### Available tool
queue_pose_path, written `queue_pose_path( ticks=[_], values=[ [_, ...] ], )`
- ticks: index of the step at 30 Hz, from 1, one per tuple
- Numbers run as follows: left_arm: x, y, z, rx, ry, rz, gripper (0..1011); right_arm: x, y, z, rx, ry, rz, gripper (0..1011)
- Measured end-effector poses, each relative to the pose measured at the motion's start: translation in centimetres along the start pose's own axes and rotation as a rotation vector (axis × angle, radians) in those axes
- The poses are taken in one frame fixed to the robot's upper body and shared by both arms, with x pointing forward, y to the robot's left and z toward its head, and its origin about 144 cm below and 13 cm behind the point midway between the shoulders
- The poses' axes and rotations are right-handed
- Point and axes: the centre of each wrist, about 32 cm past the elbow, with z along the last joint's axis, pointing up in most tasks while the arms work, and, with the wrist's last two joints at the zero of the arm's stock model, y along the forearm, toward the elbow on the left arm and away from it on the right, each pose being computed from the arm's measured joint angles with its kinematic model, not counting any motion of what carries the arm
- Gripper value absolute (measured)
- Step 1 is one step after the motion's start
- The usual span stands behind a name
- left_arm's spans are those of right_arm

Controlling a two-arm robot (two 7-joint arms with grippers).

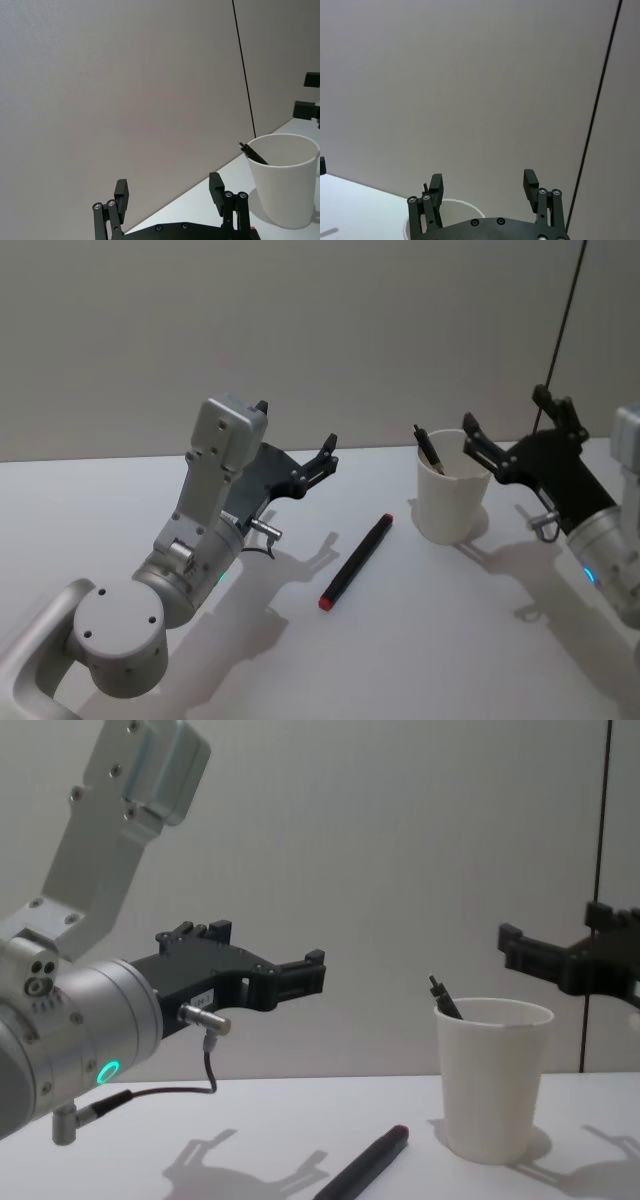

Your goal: Place the pen into the pen holder.

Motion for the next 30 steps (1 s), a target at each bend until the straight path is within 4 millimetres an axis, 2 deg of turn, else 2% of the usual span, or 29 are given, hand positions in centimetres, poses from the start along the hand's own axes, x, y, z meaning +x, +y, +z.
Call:
queue_pose_path(
  ticks=[14, 30],
  values=[
    [0.0, 0.0, 0.0, 0.0, 0.0, 0.0, 1001, -0.3, -3.7, 2.0, -0.132, 0.091, -0.032, 1001],
    [0.0, 0.0, 0.0, 0.0, 0.0, 0.0, 1001, -0.4, -4.6, 2.5, -0.165, 0.111, -0.034, 1002]
  ],
)
